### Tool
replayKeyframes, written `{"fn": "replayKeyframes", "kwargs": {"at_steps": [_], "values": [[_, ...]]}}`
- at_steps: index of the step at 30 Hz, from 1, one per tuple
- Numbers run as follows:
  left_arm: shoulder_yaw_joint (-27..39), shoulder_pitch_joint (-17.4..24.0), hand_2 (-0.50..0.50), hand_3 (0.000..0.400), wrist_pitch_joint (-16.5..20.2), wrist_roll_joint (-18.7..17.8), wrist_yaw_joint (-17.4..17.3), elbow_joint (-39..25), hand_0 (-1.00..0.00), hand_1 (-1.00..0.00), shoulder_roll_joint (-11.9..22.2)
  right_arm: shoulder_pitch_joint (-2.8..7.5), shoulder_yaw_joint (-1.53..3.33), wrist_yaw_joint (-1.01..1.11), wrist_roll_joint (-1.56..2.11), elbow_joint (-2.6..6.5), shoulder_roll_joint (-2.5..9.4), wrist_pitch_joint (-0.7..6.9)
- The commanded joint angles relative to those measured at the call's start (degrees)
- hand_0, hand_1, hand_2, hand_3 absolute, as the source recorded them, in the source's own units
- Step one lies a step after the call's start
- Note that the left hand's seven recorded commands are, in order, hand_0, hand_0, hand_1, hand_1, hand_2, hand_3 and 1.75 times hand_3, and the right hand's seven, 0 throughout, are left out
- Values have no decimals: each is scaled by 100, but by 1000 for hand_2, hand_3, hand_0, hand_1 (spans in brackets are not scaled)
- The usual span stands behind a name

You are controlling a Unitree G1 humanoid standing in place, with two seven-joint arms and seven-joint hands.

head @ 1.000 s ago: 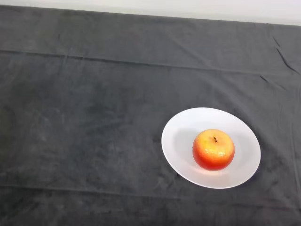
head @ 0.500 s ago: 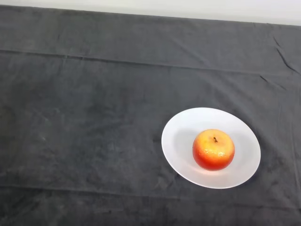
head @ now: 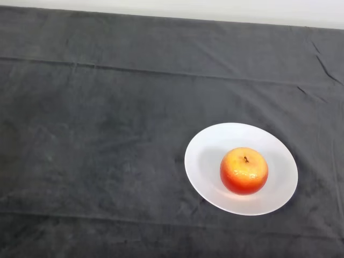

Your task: Move the apple to the plate

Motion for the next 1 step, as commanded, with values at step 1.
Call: {"fn": "replayKeyframes", "kwargs": {"at_steps": [1], "values": [[159, 103, 0, 0, 87, 98, -56, 218, 0, 0, -118, 765, -156, 15, 111, 575, 919, 218]]}}
